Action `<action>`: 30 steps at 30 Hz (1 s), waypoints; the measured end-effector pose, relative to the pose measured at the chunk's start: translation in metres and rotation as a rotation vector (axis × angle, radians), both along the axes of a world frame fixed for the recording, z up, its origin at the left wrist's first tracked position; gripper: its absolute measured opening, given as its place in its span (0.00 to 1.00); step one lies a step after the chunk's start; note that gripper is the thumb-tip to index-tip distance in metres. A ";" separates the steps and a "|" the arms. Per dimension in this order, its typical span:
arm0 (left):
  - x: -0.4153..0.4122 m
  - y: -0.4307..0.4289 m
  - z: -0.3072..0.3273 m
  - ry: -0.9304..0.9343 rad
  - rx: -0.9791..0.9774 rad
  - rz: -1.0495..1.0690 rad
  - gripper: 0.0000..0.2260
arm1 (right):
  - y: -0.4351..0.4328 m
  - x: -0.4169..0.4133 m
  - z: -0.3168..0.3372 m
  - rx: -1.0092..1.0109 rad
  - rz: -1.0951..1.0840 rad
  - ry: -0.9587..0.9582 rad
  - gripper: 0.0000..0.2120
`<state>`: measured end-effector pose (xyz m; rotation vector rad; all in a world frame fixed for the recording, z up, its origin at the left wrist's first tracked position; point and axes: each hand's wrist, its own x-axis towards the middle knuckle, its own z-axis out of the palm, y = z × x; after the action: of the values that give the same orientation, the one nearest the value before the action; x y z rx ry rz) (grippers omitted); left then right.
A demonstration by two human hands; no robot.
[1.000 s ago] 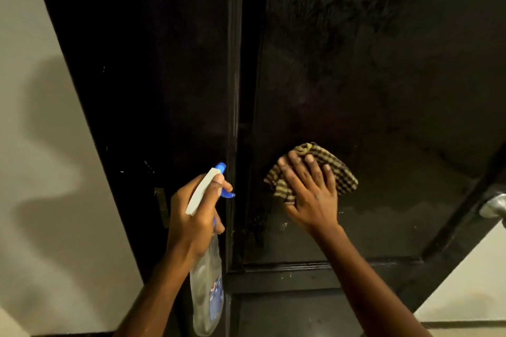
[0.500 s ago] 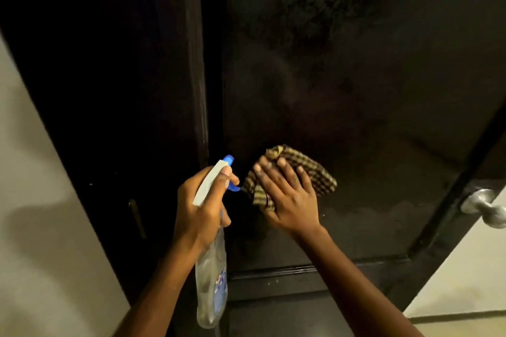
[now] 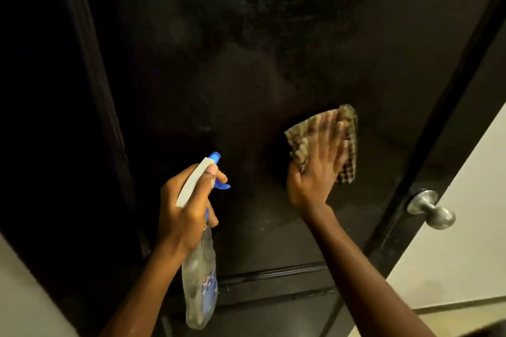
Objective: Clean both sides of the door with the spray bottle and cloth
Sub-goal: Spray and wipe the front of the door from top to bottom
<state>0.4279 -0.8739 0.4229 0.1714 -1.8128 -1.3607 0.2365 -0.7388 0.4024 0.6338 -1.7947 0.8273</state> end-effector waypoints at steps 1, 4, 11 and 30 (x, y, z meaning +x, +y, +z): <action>-0.005 0.007 0.001 0.002 -0.004 -0.003 0.17 | 0.005 -0.002 -0.017 0.175 0.019 0.089 0.31; -0.017 0.028 0.007 0.014 -0.006 -0.017 0.17 | 0.047 -0.025 -0.072 0.595 0.065 0.294 0.29; -0.043 0.064 0.016 0.007 0.017 -0.072 0.18 | 0.138 -0.092 -0.041 0.142 0.033 0.024 0.32; -0.106 0.109 0.011 -0.012 -0.048 -0.246 0.18 | 0.156 -0.103 -0.028 -0.121 0.125 -0.139 0.35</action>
<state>0.3223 -0.7649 0.4339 -0.0722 -1.9231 -1.4845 0.1336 -0.5826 0.3742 0.6266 -1.8271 1.0795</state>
